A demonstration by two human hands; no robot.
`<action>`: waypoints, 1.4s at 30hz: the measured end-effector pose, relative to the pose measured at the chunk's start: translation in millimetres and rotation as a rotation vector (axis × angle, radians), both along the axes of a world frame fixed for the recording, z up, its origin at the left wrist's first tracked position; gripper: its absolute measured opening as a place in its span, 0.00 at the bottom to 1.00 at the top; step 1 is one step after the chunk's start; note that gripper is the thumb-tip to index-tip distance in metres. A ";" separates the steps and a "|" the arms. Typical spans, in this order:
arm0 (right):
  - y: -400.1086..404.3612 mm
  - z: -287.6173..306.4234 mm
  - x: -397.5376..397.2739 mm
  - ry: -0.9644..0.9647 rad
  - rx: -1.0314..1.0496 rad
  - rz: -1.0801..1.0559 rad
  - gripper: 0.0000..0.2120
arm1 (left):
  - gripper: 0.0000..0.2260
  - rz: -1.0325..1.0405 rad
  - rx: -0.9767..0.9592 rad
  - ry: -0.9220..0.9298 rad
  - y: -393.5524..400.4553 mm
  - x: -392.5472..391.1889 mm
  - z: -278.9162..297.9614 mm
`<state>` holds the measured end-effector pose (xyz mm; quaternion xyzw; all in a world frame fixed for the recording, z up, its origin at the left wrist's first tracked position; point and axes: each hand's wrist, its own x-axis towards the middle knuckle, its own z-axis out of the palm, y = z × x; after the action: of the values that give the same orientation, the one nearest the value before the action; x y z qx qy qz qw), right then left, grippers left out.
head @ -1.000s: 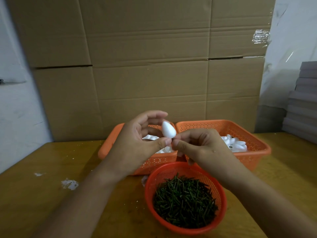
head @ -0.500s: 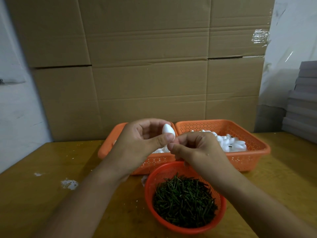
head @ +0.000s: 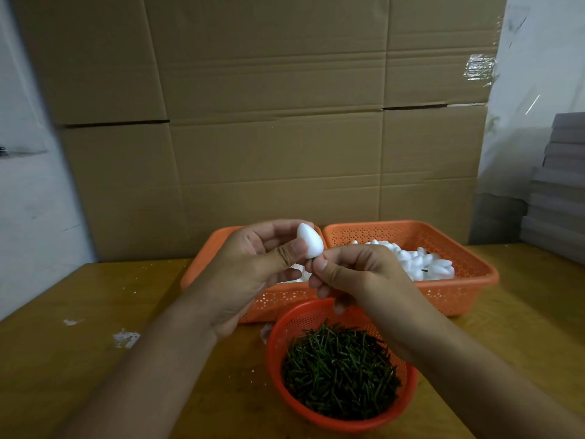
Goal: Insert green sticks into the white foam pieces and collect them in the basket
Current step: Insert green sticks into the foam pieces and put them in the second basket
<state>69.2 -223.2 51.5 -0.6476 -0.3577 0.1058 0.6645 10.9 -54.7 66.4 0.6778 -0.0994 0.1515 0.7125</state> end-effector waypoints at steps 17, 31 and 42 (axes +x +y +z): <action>-0.3 3.0 -1.6 -0.048 0.005 -0.081 0.11 | 0.16 0.151 0.111 -0.040 -5.8 -0.7 -0.6; 1.1 2.9 -1.2 0.021 0.015 -0.023 0.11 | 0.14 0.102 0.096 -0.026 -4.6 -1.6 -0.6; 1.2 1.1 -0.7 0.008 0.061 -0.068 0.06 | 0.18 0.128 0.083 -0.028 -3.2 -1.1 0.9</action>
<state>68.5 -222.0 52.6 -0.6386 -0.3359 0.0745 0.6884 9.8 -57.9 67.3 0.7096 -0.0719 0.2021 0.6711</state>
